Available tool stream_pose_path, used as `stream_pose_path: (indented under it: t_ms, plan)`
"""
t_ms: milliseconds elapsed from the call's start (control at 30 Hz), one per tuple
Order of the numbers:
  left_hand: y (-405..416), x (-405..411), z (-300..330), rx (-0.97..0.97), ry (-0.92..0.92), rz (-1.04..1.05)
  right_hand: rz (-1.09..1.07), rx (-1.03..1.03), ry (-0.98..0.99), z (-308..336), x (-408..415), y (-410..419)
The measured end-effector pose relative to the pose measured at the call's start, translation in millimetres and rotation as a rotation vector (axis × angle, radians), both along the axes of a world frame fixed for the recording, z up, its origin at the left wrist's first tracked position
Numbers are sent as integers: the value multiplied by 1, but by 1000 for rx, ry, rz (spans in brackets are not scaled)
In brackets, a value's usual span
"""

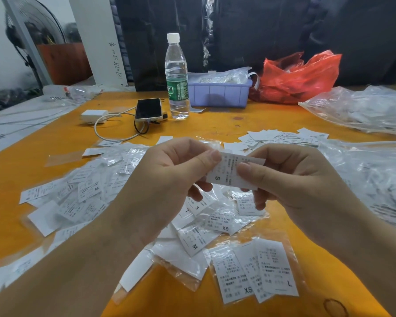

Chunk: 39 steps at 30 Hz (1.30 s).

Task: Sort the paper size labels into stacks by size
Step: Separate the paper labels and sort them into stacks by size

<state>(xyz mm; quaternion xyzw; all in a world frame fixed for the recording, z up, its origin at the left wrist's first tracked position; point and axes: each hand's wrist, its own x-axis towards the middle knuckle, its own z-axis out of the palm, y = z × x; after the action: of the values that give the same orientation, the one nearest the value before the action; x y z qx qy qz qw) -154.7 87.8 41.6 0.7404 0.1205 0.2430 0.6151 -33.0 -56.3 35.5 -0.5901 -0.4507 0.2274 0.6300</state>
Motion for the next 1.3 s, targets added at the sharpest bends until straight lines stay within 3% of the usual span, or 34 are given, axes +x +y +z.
stream_pose_path:
  t_ms: [167, 400, 600, 833, 1033, 1300]
  plan:
    - [-2, 1, -1, -30, -47, 12, -68, 41, -24, -3, -5, 1]
    - [-4, 2, 0, -265, -52, -55, -55, 71, 36, -2, -10, 1]
    - [-6, 3, -2, -220, -60, 7, -102, 67, -5, -3, -12, 0]
    - [-4, 5, -2, -377, -97, -79, -239, 160, 38, -6, -15, 2]
    - [-12, 6, -7, -376, -98, -48, -283, 185, 72, -9, -19, 3]
    - [-16, 6, -9, -380, -96, -38, -227, 170, 51, -10, -22, 3]
